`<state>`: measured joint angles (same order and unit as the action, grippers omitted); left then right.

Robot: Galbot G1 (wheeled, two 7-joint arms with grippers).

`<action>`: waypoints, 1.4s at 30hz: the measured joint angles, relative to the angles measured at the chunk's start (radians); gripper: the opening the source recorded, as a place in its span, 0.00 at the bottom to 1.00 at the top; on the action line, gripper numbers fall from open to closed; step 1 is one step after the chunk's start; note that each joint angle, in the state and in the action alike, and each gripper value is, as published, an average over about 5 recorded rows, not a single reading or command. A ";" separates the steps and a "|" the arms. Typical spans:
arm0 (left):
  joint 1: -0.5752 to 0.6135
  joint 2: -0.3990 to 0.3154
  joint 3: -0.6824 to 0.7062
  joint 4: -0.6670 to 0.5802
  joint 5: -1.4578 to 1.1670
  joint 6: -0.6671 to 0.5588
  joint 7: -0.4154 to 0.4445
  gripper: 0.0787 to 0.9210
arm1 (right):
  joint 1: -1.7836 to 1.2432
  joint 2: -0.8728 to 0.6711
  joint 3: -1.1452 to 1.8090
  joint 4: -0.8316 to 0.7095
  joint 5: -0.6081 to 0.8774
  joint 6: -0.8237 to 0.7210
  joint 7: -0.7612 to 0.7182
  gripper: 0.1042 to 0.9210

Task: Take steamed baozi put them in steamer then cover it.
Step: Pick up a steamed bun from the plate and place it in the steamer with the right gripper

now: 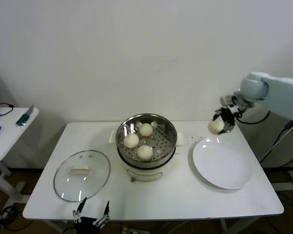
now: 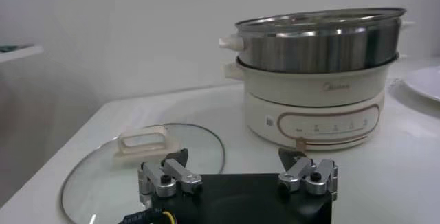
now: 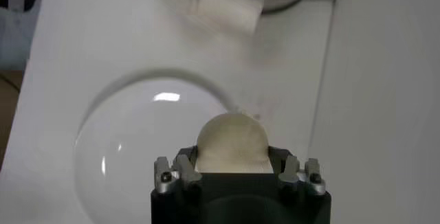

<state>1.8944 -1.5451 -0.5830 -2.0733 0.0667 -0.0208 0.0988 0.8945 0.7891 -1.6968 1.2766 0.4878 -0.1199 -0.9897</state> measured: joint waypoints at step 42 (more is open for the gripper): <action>0.010 0.016 -0.034 -0.025 -0.036 0.003 0.000 0.88 | -0.166 0.453 -0.016 -0.044 0.252 -0.227 0.208 0.71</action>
<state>1.9047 -1.5287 -0.6169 -2.0979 0.0310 -0.0175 0.0991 0.7285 1.2420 -1.7133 1.2323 0.7397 -0.3469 -0.7817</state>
